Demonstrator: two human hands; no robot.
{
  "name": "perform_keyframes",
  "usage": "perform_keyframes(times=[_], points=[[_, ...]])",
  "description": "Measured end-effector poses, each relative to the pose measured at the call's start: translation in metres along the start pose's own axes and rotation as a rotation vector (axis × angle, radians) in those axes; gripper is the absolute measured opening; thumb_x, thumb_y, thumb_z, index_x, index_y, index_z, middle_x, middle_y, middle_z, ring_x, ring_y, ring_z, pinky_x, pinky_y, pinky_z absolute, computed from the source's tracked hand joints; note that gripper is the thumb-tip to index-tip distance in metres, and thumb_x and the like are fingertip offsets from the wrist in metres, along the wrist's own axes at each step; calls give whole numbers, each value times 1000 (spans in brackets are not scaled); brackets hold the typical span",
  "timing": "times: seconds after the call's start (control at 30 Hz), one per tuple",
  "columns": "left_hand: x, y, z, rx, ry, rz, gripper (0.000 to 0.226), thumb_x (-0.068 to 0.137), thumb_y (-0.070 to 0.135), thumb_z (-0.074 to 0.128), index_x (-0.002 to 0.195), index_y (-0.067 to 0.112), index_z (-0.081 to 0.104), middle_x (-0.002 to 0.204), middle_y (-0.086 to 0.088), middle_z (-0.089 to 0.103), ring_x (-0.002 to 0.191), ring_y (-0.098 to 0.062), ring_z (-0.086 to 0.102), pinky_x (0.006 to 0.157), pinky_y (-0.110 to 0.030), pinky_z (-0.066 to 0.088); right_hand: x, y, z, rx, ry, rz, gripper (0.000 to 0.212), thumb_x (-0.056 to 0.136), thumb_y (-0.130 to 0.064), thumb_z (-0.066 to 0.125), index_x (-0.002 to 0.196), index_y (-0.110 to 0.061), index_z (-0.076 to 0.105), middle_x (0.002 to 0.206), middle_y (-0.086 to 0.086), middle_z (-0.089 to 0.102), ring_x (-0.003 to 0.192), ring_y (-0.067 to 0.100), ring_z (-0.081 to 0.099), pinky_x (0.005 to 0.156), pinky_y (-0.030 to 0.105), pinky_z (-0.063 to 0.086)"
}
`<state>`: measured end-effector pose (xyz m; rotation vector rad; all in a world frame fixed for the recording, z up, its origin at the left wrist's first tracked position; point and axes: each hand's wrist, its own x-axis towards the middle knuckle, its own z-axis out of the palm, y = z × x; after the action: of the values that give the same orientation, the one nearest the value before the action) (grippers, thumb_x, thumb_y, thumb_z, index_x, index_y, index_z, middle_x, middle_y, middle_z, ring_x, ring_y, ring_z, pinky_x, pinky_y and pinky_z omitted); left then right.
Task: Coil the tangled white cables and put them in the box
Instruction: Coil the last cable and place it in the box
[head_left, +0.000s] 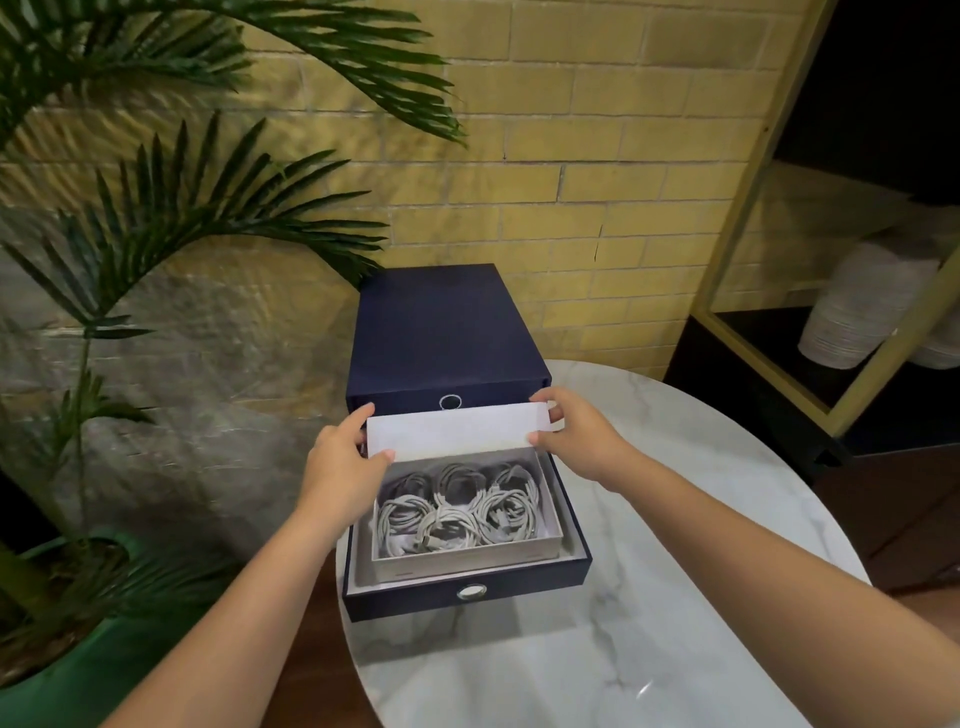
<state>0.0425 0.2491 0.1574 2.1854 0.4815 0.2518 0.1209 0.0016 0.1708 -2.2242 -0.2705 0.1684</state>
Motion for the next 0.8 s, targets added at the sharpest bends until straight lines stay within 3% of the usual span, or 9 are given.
perform_keyframes(times=[0.07,0.23,0.4,0.47,0.53,0.63,0.73,0.8], points=[[-4,-4,2,16,-21,4,57,86,8,67,137,26,48,126,-9,49,103,-23,57,86,-33,50,-8,5,4,-13,15,-12,36,86,-7,67,117,-19,51,109,2,54,97,22,60,72,22,46],[-20,-6,6,62,-35,-7,42,80,6,64,114,25,49,113,1,36,83,-13,50,66,-25,40,-26,20,14,-16,53,-24,32,83,-6,70,101,-24,51,110,2,51,92,20,61,59,21,49],[-25,-10,9,-35,12,-71,11,89,33,59,96,25,55,112,-1,45,89,-15,53,78,-34,45,-41,32,18,25,70,-6,31,80,-3,72,83,-25,51,104,3,52,91,20,62,58,22,53],[-24,-11,11,-59,44,-80,10,92,35,56,90,25,57,112,-4,52,89,-16,54,77,-34,45,-44,34,17,-11,63,6,31,79,-3,73,80,-25,51,101,4,53,90,23,61,61,21,52],[-24,-10,12,-71,73,-77,5,91,27,57,93,23,56,111,-5,53,88,-16,54,74,-32,45,-46,35,15,-35,60,5,31,78,-3,74,78,-24,51,100,4,55,88,21,60,59,15,46],[-25,-6,14,-81,76,-86,24,88,21,59,110,21,49,118,-3,45,95,-17,52,71,-27,42,-50,32,9,-80,48,-19,28,76,-7,76,74,-20,51,97,1,52,84,15,55,57,13,44],[-27,-2,16,-84,56,-102,38,89,22,54,125,23,44,128,-2,36,109,-21,48,85,-31,41,-55,32,7,-84,11,-24,28,75,-12,78,79,-21,53,102,-3,48,92,14,54,69,19,53],[-28,-2,19,-77,33,-121,45,90,22,51,133,27,40,135,-2,32,118,-24,44,96,-37,41,-60,32,7,-17,-38,-7,36,75,-10,79,95,-25,52,112,-5,42,95,13,54,69,18,56]])
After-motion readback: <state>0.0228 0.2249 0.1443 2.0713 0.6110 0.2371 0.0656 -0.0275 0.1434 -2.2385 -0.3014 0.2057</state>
